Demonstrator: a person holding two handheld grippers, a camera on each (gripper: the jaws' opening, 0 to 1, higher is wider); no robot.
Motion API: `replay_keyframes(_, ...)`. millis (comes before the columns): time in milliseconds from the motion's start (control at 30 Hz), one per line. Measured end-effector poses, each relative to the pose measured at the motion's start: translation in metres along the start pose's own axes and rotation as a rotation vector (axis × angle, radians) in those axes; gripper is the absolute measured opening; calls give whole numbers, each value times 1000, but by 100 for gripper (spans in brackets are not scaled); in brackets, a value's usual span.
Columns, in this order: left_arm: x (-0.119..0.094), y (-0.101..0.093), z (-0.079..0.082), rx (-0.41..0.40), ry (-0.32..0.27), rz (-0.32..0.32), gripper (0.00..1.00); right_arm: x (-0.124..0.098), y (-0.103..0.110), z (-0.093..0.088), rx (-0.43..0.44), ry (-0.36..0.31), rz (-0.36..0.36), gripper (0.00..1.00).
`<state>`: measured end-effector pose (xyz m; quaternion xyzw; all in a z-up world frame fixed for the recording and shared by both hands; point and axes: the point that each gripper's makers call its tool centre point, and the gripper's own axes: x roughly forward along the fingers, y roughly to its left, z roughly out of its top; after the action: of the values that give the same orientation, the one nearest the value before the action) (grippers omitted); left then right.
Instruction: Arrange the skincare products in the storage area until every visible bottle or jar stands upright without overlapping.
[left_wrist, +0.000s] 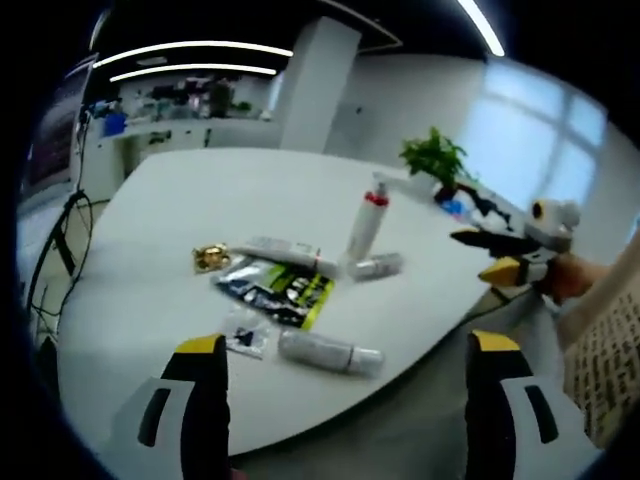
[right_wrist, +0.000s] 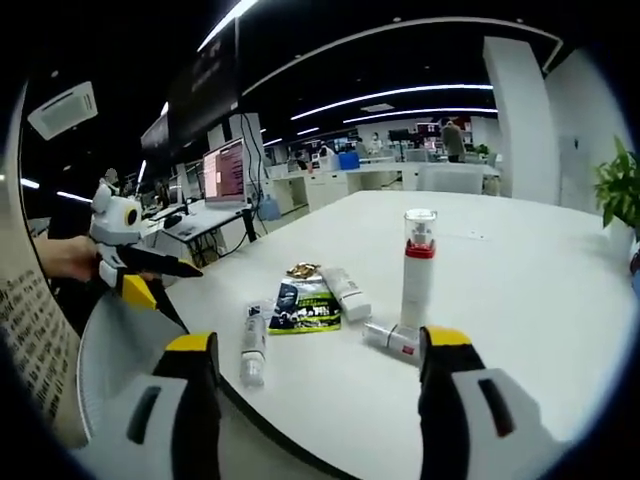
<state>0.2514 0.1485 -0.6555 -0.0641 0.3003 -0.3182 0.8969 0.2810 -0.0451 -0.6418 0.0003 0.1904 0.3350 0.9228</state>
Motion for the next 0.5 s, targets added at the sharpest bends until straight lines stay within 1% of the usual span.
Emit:
replay_keyframes(133, 0, -3, -1, 4, -7, -13, 94, 2, -5, -1, 7, 7, -8, 82)
replay_keyframes(233, 1, -4, -2, 21, -4, -18, 94, 3, -8, -1, 6, 13, -13, 82)
replay_keyframes(500, 0, -5, -5, 22, 5, -29, 94, 6, -19, -3, -8, 40, -16, 81)
